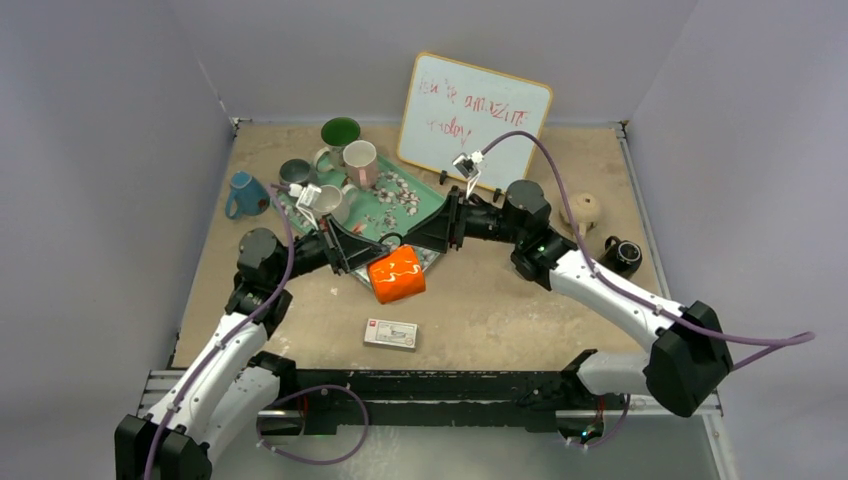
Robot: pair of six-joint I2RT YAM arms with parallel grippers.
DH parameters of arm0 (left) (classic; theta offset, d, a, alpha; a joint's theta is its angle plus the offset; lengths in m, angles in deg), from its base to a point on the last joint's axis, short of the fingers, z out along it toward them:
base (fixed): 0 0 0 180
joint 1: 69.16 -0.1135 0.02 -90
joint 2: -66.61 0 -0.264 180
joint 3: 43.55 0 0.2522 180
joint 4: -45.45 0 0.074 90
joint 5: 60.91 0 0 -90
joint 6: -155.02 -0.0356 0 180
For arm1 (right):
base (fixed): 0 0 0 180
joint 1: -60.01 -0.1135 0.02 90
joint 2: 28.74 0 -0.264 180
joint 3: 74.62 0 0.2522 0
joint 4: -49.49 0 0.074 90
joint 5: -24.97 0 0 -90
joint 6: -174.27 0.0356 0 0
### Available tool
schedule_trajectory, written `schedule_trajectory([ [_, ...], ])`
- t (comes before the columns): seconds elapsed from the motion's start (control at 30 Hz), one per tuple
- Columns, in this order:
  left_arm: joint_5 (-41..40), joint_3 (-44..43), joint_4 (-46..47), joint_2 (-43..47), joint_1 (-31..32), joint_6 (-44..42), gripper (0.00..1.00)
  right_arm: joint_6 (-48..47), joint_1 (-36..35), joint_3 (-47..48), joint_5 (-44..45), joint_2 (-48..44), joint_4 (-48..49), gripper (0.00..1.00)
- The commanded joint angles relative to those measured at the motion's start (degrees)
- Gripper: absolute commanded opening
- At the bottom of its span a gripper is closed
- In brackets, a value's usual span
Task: Turn the mug right side up
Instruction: Turn over the cup at the corner of the board.
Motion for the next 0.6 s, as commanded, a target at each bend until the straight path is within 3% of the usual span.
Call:
schedule_trajectory([
  [0.0, 1.8, -0.3, 10.1, 0.0, -0.1, 3.2, 0.00, 1.2, 0.2, 3.1, -4.7, 1.6, 6.9, 0.46],
  [0.23, 1.3, 0.0, 11.9, -0.2, -0.1, 3.9, 0.00, 2.2, 0.0, 1.9, -6.3, 3.8, 9.8, 0.42],
  [0.57, 1.5, 1.2, 15.8, -1.2, -0.1, 5.2, 0.00, 3.4, -1.1, 2.5, -9.3, 7.1, 11.9, 0.28],
])
